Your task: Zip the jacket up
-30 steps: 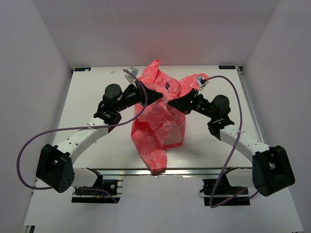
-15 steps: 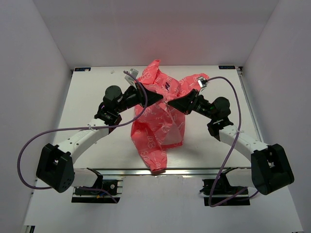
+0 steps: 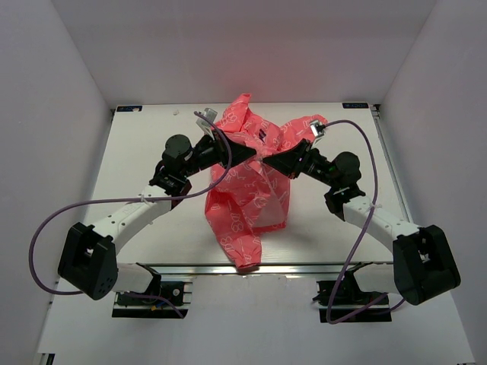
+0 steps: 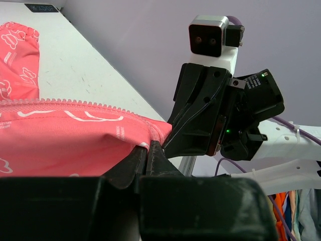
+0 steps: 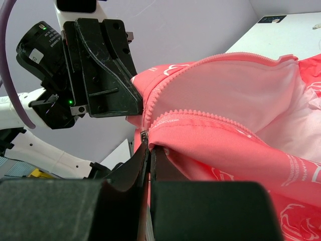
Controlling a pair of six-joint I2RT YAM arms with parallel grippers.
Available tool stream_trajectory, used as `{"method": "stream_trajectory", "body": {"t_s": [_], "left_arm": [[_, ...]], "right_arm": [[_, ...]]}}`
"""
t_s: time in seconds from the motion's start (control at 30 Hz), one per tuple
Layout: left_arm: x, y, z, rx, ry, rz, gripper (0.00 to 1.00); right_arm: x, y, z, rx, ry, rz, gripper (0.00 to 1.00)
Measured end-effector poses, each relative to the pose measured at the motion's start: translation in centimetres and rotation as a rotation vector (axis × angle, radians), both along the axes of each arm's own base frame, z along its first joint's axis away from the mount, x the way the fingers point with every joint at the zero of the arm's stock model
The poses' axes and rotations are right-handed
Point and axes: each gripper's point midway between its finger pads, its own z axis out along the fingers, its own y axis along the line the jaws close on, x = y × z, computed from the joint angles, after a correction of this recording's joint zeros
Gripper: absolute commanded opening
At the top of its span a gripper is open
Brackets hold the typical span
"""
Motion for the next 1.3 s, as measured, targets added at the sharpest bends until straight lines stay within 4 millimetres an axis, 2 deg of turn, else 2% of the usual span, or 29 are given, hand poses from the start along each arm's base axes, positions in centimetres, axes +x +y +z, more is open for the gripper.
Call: {"method": "stream_trajectory", "body": {"t_s": [0.33, 0.97, 1.3], "left_arm": [[0.0, -0.1, 0.1, -0.015, 0.002, -0.003, 0.0], [0.0, 0.0, -0.8, -0.007, 0.023, -0.001, 0.0], [0.3, 0.0, -2.7, 0.159, -0.007, 0.009, 0.0]], "right_arm": [[0.3, 0.0, 0.0, 0.023, 0.024, -0.009, 0.0], [0.6, 0.1, 0.3, 0.07, 0.04, -0.002, 0.0], [1.1, 0.6, 0.0, 0.027, 0.107, 0.01, 0.0]]}}
